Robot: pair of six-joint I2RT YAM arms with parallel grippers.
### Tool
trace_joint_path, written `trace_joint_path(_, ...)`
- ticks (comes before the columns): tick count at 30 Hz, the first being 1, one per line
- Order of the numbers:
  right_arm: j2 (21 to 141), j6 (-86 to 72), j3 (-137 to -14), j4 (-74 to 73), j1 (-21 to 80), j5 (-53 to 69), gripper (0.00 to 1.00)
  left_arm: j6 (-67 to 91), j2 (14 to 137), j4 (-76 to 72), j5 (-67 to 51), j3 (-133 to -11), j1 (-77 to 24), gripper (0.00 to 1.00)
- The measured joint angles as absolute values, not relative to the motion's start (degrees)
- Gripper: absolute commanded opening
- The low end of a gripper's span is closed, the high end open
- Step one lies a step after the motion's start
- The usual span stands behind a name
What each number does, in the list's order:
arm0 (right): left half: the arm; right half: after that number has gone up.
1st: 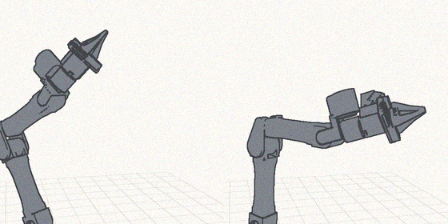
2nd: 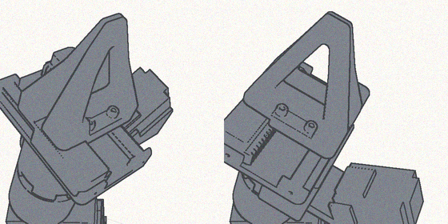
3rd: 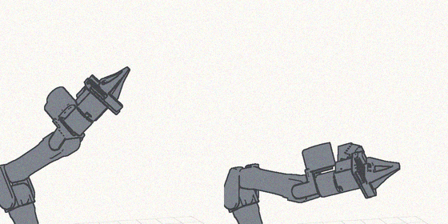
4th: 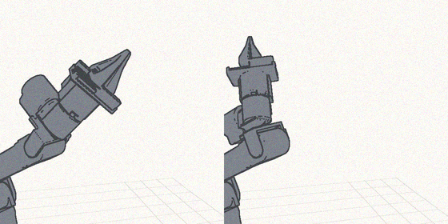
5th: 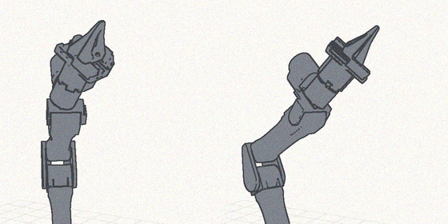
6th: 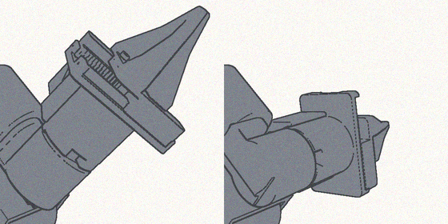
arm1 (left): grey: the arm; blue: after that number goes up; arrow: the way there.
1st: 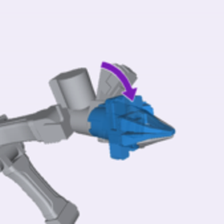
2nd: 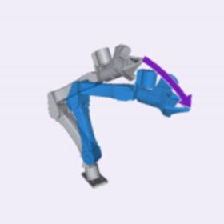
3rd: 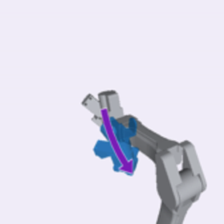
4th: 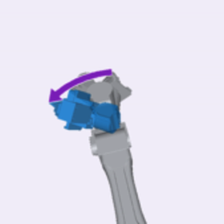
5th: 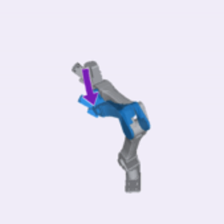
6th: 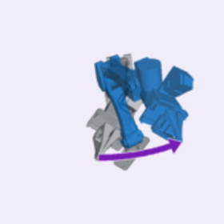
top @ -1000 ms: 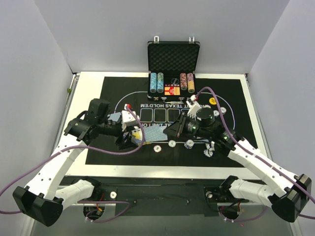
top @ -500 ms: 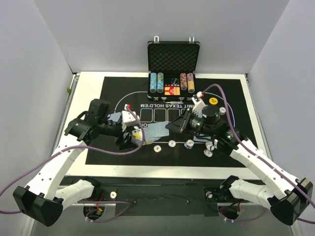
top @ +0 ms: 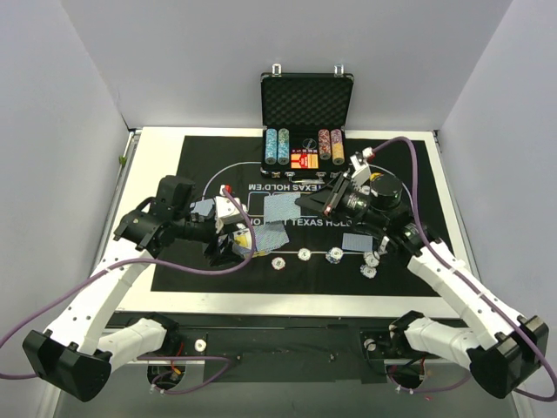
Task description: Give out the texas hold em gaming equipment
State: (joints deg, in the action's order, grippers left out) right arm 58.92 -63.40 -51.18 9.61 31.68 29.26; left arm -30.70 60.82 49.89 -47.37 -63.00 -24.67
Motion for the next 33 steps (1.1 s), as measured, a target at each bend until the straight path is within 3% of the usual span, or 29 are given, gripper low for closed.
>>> trace_joint_path(12,80.7,-68.4,-61.2,20.7,27.4,32.2,0.00,-30.7,59.8,50.0,-47.5,-62.7,-24.7,0.01)
trace_joint_path(25,130.7,-72.8,-98.1,29.1,29.7,35.6,0.00,-30.4,58.9,50.5,-48.7,-62.7,-24.5,0.01)
trace_joint_path(33,147.9,-73.8,-115.1,23.9,36.7,35.6,0.00,-29.6,58.6,50.5,-49.7,-62.7,-24.2,0.01)
